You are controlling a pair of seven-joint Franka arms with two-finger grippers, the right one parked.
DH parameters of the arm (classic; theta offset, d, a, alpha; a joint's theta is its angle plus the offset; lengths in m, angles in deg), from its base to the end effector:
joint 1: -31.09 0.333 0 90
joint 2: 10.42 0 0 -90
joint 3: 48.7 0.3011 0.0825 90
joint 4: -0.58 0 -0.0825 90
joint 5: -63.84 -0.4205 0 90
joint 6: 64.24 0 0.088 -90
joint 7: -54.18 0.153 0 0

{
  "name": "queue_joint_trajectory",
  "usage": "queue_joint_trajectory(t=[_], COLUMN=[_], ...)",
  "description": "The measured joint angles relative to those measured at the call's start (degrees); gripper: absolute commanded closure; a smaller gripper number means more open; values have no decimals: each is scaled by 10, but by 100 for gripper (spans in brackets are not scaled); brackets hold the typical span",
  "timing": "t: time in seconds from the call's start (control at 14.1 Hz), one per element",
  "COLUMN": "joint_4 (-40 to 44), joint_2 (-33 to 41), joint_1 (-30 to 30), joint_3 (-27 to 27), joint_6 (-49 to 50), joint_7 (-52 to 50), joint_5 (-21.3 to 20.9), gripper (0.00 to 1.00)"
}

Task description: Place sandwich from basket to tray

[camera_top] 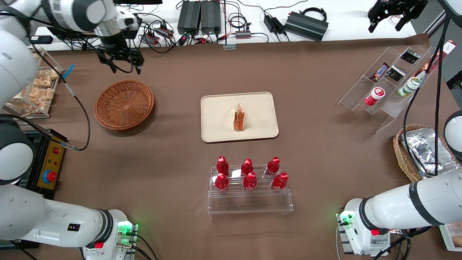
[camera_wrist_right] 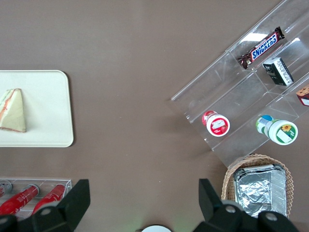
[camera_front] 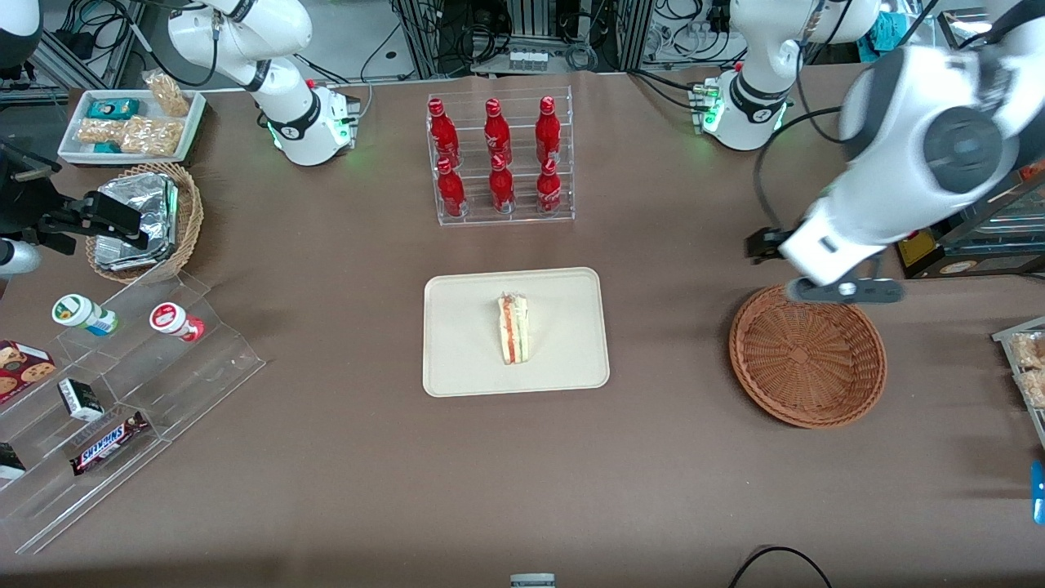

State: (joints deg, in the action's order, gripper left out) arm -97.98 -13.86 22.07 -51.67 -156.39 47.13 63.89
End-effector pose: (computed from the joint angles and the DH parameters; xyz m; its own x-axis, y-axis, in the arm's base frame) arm 0.5766 -0.1221 0.4561 0.9819 -0.0835 -0.1702 -0.0876 -0.9960 -0.0171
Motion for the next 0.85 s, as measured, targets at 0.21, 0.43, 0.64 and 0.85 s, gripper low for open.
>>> queue_joint_trajectory(t=[0.21,0.43,0.64,0.85], joint_4=[5,31,49,51], joint_2=[25,45,49,49], joint_1=[70,109,118,119], joint_3=[-21,-33,-21,-6], joint_6=[2,2,3,3], joint_7=[63,69,70,78], joint_5=[0,0,0,0], gripper=[0,0,0,0])
